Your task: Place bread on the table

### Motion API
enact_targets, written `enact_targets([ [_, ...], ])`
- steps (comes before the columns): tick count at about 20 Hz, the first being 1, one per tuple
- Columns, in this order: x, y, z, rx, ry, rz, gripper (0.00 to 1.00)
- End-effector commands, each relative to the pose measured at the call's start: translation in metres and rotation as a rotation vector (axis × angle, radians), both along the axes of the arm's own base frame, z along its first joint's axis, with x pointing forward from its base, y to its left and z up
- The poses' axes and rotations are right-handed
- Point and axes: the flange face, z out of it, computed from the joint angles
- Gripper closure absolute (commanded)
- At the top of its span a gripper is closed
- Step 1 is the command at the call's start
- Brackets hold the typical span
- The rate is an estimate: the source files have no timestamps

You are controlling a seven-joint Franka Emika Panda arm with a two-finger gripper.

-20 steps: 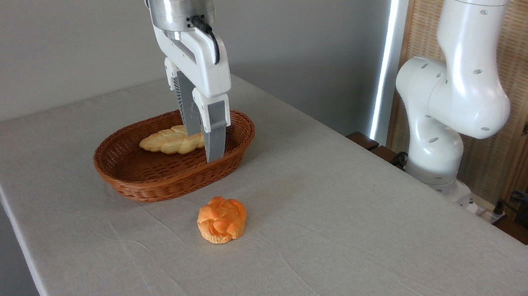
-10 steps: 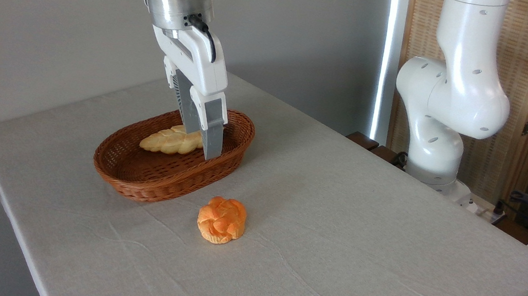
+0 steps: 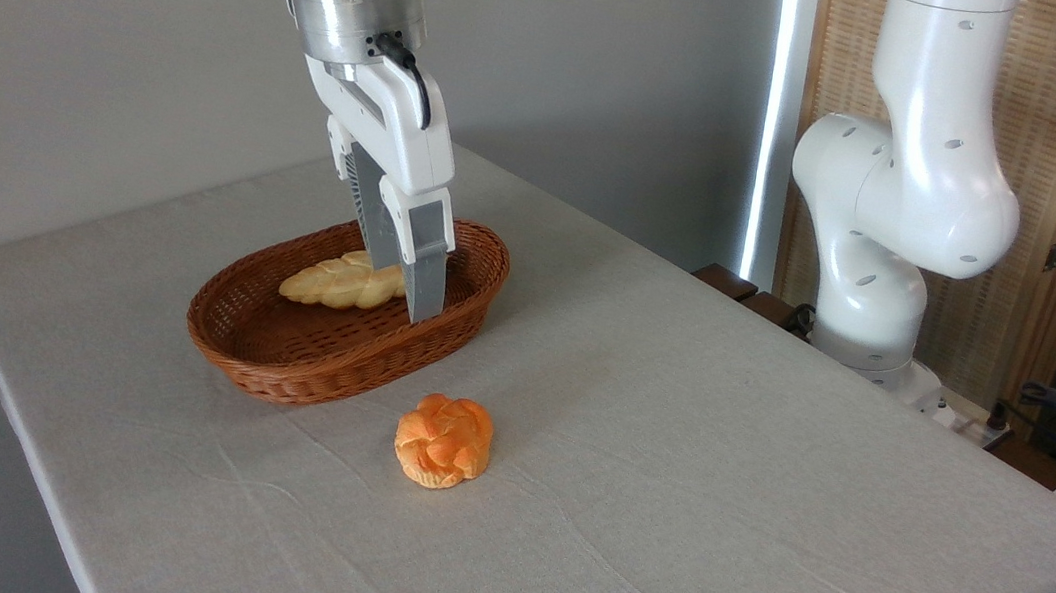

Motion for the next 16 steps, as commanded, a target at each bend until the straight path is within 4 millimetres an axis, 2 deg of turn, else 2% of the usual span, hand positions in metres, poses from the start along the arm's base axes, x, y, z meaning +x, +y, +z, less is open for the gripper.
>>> enact_targets([
  [1, 0.001, 0.001, 0.003, -0.015, 0.017, 0.001, 0.0],
  [9, 0.001, 0.002, 0.006, -0.014, 0.011, 0.004, 0.0],
  [11, 0.004, 0.005, 0.014, -0.018, -0.007, 0.009, 0.0],
  [16, 0.007, 0.007, 0.018, -0.023, -0.028, 0.004, 0.0],
])
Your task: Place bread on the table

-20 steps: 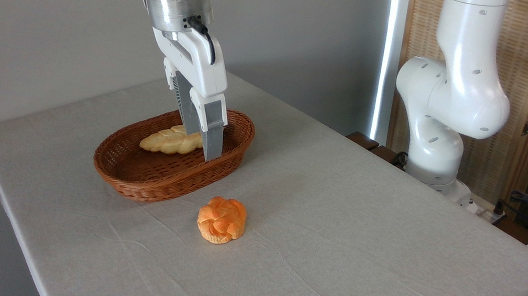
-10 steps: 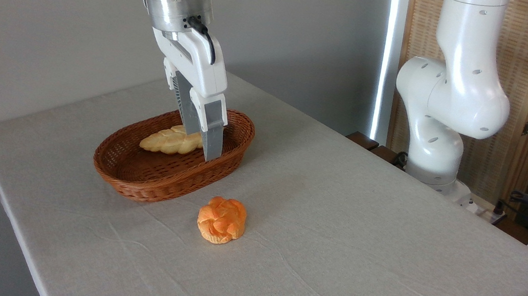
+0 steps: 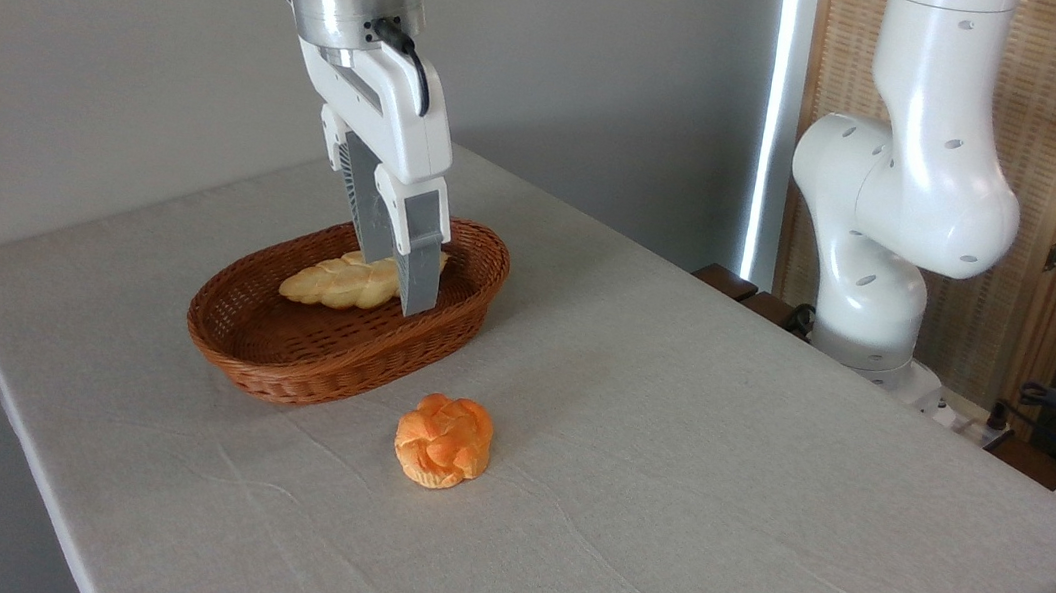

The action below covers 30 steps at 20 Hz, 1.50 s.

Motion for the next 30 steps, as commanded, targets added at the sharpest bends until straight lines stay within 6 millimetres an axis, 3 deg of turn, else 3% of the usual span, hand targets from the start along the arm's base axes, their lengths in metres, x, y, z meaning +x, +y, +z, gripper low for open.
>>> enact_targets([
  [1, 0.005, 0.004, 0.004, -0.017, -0.002, -0.004, 0.0],
  [5, 0.002, -0.007, -0.002, -0.014, 0.012, -0.022, 0.0],
  [9, -0.003, -0.038, -0.009, -0.066, 0.014, -0.05, 0.0],
  [13, -0.018, -0.087, -0.023, -0.133, 0.043, -0.113, 0.0],
  [20, -0.053, -0.162, -0.081, -0.127, 0.036, -0.241, 0.0],
  [24, -0.065, -0.18, -0.093, -0.137, 0.057, -0.268, 0.0],
  [30, -0.064, -0.206, -0.12, -0.17, 0.053, -0.223, 0.0],
])
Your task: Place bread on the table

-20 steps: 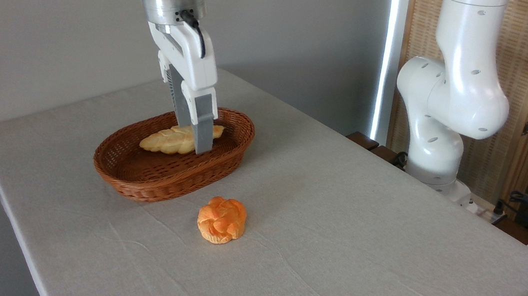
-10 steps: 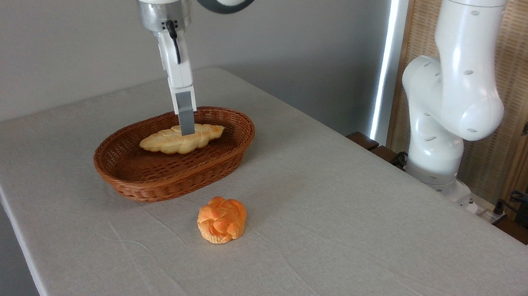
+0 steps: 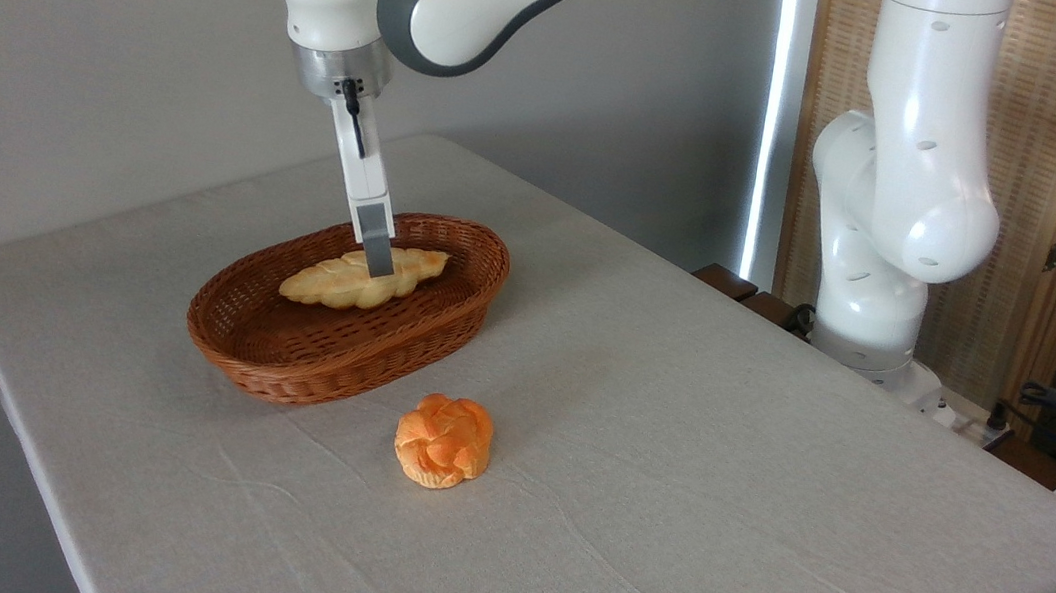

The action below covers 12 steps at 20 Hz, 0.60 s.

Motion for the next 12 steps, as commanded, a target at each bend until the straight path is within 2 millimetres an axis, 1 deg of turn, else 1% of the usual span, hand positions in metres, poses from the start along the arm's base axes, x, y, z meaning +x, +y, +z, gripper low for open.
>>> enact_targets([
  [1, 0.004, -0.011, -0.019, -0.018, -0.001, 0.033, 0.0],
  [2, 0.005, -0.013, -0.027, -0.014, 0.007, 0.034, 0.0],
  [3, 0.007, -0.013, -0.031, -0.012, 0.01, 0.035, 0.0],
  [12, 0.012, -0.015, -0.047, 0.001, 0.007, 0.029, 0.0],
])
